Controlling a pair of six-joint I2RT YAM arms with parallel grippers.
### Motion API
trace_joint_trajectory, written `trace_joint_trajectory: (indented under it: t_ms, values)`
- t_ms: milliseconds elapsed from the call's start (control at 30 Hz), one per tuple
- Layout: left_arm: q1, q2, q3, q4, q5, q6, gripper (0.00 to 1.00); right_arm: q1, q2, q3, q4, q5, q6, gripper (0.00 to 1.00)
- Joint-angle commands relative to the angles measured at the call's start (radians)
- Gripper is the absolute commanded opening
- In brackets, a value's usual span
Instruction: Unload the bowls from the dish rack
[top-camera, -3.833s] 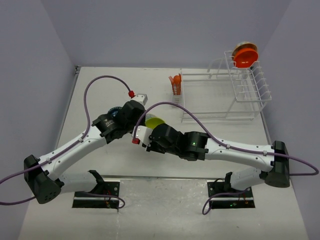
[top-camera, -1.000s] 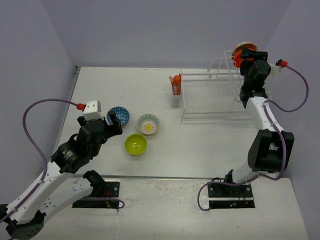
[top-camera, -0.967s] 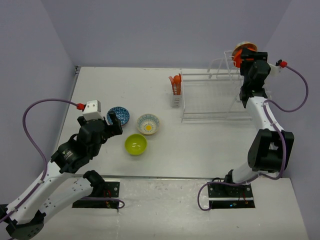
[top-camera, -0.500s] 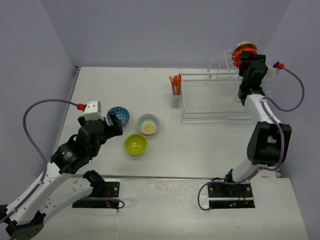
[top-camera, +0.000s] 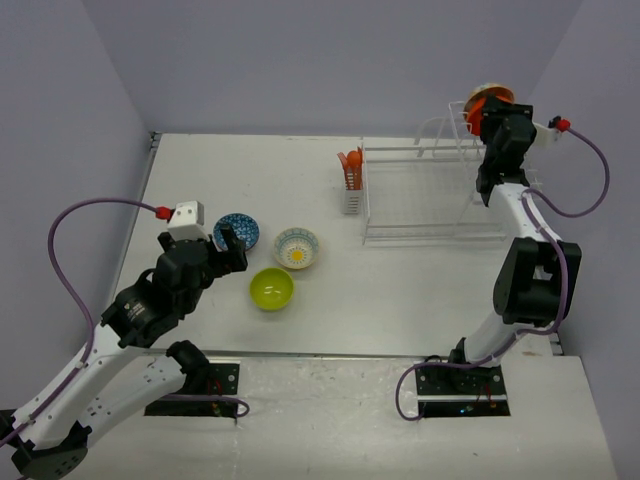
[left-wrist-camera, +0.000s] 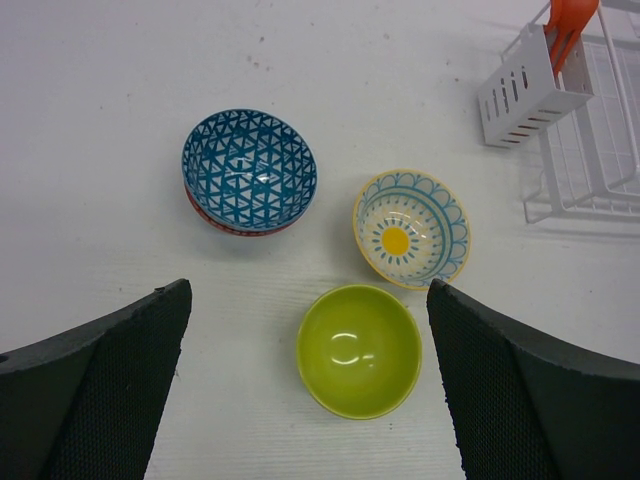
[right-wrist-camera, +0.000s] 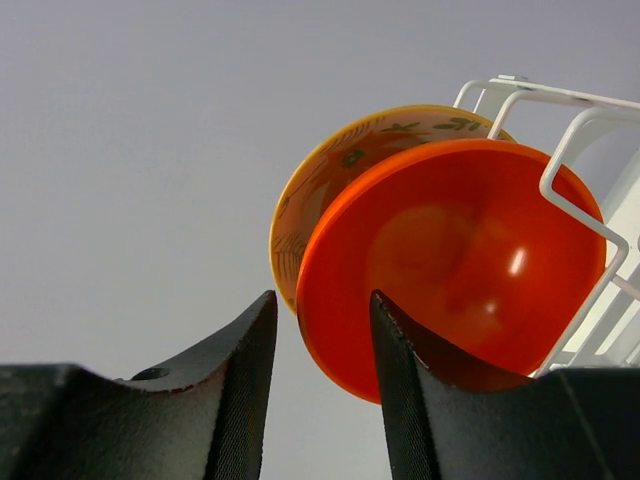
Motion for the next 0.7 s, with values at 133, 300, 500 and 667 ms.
trace_joint_trajectory:
  t_ms: [133, 300, 500, 667]
  values:
    - [-0.002, -0.012, -0.007, 0.044, 0.006, 0.036, 1.0, -0.005, 0.011, 0.035, 0.074, 0.054, -0.012, 0.3]
    - [-0.004, -0.016, -0.008, 0.047, 0.009, 0.039, 1.0, -0.005, 0.013, 0.019, 0.11, 0.053, -0.009, 0.18]
    - [-0.004, -0.019, -0.01, 0.047, 0.011, 0.039, 1.0, -0.003, 0.016, 0.006, 0.149, 0.047, -0.008, 0.11]
    - [-0.002, -0.02, -0.01, 0.047, 0.011, 0.039, 1.0, -0.005, 0.023, -0.008, 0.201, 0.051, -0.023, 0.23]
